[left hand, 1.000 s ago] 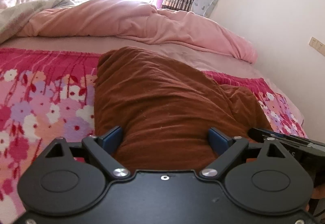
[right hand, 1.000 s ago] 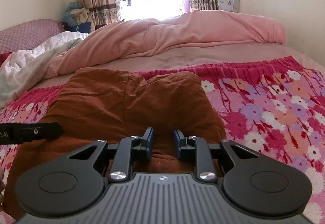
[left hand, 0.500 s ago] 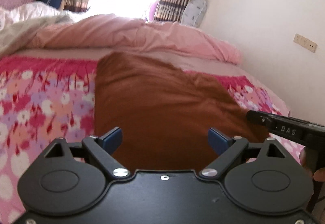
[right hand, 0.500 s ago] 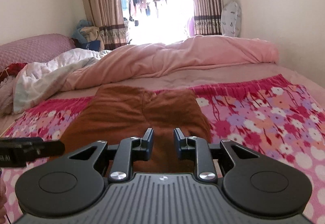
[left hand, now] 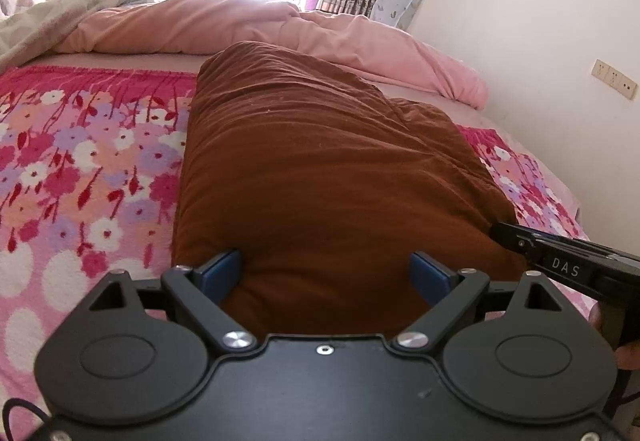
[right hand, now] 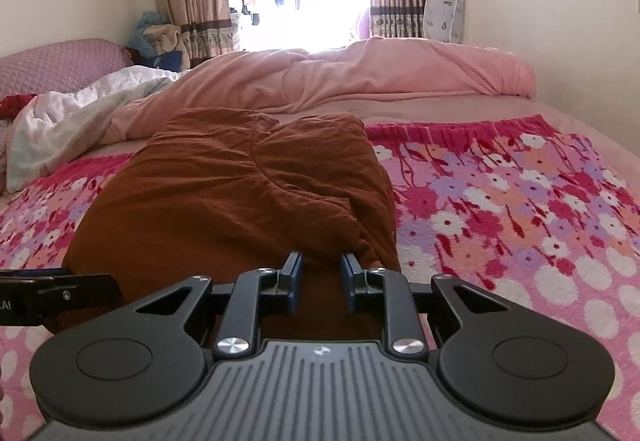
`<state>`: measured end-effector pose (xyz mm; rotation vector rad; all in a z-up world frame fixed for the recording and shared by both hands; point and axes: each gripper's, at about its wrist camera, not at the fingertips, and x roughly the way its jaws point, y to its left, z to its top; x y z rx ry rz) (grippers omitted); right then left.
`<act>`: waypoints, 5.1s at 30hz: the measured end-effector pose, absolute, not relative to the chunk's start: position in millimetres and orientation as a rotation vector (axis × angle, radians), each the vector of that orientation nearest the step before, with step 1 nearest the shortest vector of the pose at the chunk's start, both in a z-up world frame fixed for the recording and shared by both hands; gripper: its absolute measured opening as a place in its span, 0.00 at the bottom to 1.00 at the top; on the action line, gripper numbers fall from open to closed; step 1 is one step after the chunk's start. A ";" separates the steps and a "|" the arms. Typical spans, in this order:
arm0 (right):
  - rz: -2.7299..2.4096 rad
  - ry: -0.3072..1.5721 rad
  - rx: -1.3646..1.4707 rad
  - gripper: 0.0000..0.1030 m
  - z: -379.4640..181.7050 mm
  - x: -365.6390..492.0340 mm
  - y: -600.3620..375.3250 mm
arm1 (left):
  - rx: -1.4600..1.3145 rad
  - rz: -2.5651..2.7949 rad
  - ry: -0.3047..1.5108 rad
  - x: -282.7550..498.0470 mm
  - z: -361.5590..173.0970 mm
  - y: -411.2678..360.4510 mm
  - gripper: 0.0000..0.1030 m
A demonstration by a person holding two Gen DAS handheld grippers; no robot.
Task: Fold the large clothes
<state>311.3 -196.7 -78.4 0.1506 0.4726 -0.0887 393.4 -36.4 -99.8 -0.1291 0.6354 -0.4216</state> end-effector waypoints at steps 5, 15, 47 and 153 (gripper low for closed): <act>-0.089 0.473 0.149 0.26 -77.7 310.7 -196.0 | -0.121 -0.409 0.636 392.8 -97.2 -38.1 0.90; -0.051 0.380 0.194 0.29 -42.3 307.1 -199.2 | -0.127 -0.365 0.579 415.3 -62.5 -37.2 0.90; -0.103 0.491 0.141 0.28 -79.8 359.4 -199.2 | 0.001 -0.344 0.633 444.3 -86.9 -53.7 0.91; -0.091 0.441 0.134 0.80 -66.7 45.7 -156.2 | 0.036 -0.161 0.626 107.5 -83.2 -24.9 0.91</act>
